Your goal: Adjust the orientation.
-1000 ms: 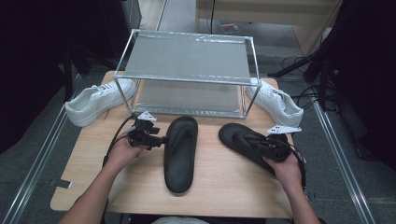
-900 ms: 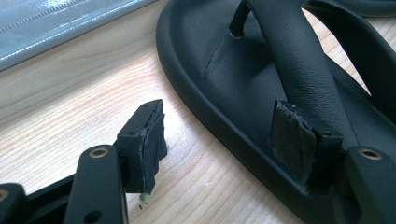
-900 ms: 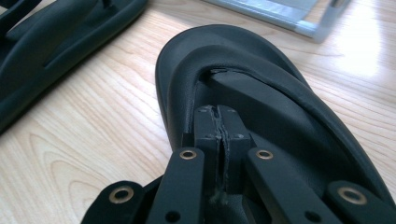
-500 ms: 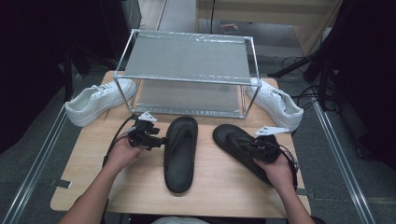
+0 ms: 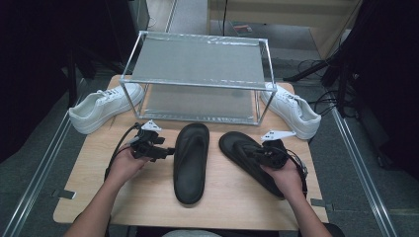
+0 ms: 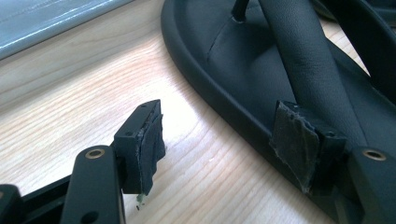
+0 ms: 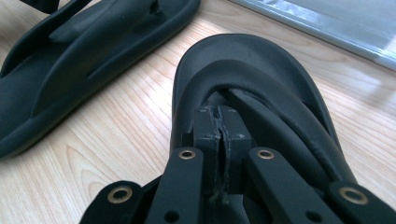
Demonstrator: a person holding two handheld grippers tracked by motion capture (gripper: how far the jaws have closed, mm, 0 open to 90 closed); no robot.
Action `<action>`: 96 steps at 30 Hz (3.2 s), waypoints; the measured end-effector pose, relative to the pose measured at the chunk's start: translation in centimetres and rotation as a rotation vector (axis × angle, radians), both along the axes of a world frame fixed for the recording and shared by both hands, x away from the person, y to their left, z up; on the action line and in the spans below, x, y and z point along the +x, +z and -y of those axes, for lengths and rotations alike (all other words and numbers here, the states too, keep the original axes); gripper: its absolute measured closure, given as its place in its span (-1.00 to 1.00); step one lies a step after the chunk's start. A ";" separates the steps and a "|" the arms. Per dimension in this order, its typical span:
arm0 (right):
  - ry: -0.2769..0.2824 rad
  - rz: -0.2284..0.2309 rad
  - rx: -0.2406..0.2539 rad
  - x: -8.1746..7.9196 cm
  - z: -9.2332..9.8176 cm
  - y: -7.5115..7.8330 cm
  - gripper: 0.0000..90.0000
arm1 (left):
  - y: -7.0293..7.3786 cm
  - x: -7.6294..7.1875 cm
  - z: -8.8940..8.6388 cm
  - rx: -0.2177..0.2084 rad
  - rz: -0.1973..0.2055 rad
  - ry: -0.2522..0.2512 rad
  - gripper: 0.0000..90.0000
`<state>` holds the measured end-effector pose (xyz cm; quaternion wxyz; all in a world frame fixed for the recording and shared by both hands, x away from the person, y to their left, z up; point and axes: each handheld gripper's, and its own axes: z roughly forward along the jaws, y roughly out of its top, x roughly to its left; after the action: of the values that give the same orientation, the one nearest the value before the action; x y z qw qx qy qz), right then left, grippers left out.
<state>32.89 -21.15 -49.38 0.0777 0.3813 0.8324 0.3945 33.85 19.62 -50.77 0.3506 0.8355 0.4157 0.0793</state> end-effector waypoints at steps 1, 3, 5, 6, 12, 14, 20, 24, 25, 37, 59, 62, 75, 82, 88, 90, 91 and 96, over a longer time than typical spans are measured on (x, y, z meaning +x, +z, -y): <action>0.000 0.000 0.000 0.0 0.0 0.0 0.96 | 0.0 -0.1 -0.2 0.000 -0.001 0.001 -0.25; 0.010 0.001 -0.002 0.1 -0.4 0.0 0.96 | 0.0 -0.3 -0.4 -0.003 0.001 0.010 -0.25; 0.022 0.003 -0.005 0.4 -0.9 -0.1 0.95 | 0.0 -0.6 -0.7 0.001 0.001 0.015 -0.25; 0.034 0.002 -0.012 0.6 -1.4 -0.1 0.95 | -0.1 -0.7 -0.8 -0.002 -0.001 0.018 -0.25; 0.049 0.024 -0.035 1.0 -2.7 -0.1 0.94 | -0.1 -1.2 -1.3 -0.002 -0.002 0.031 -0.25; 0.047 0.028 -0.032 1.1 -2.8 0.0 0.94 | -0.1 -1.4 -1.5 -0.003 0.000 0.039 -0.25; 0.034 0.040 -0.025 2.2 -3.2 0.0 0.94 | -0.2 -1.7 -1.9 0.001 -0.001 0.042 -0.25; 0.030 0.040 -0.021 2.8 -3.3 0.0 0.94 | -0.2 -1.9 -1.9 -0.001 -0.001 0.046 -0.25; 0.030 0.040 -0.021 2.8 -3.3 0.0 0.94 | -0.3 -1.9 -1.9 0.000 0.001 0.048 -0.25; 0.011 0.057 -0.030 4.3 -4.5 -0.1 0.94 | -0.3 -2.5 -2.5 0.000 -0.003 0.057 -0.25; -0.005 0.049 0.030 4.3 -3.7 0.5 0.89 | -0.2 -2.5 -2.3 -0.007 0.008 0.056 -0.26; -0.006 0.052 0.037 3.9 -3.3 0.5 0.89 | -0.1 -2.2 -2.2 -0.011 0.007 0.053 -0.26; 0.005 0.015 0.029 1.9 -2.5 0.0 0.94 | 0.0 -0.4 -1.4 -0.030 0.003 0.044 -0.26; 0.024 0.008 0.005 0.5 -2.5 -0.1 1.00 | 0.0 0.5 -0.5 -0.031 0.005 0.019 -0.26; 0.027 -0.008 -0.002 0.2 -2.3 -0.4 1.00 | 0.1 1.0 0.1 -0.030 0.002 0.002 -0.26; 0.027 -0.016 -0.004 0.1 -2.3 -0.5 1.00 | 0.1 1.1 0.2 -0.026 0.002 -0.005 -0.26; 0.031 -0.020 -0.006 0.0 -2.3 -0.5 1.00 | 0.1 1.1 0.3 -0.024 -0.002 -0.009 -0.26; 0.038 -0.022 -0.008 -0.1 -2.5 -0.6 1.00 | 0.0 1.1 0.5 -0.022 0.002 -0.016 -0.26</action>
<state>32.83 -18.64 -49.98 0.0628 0.3692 0.8420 0.3882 34.98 19.13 -50.76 0.3608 0.8347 0.4095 0.0727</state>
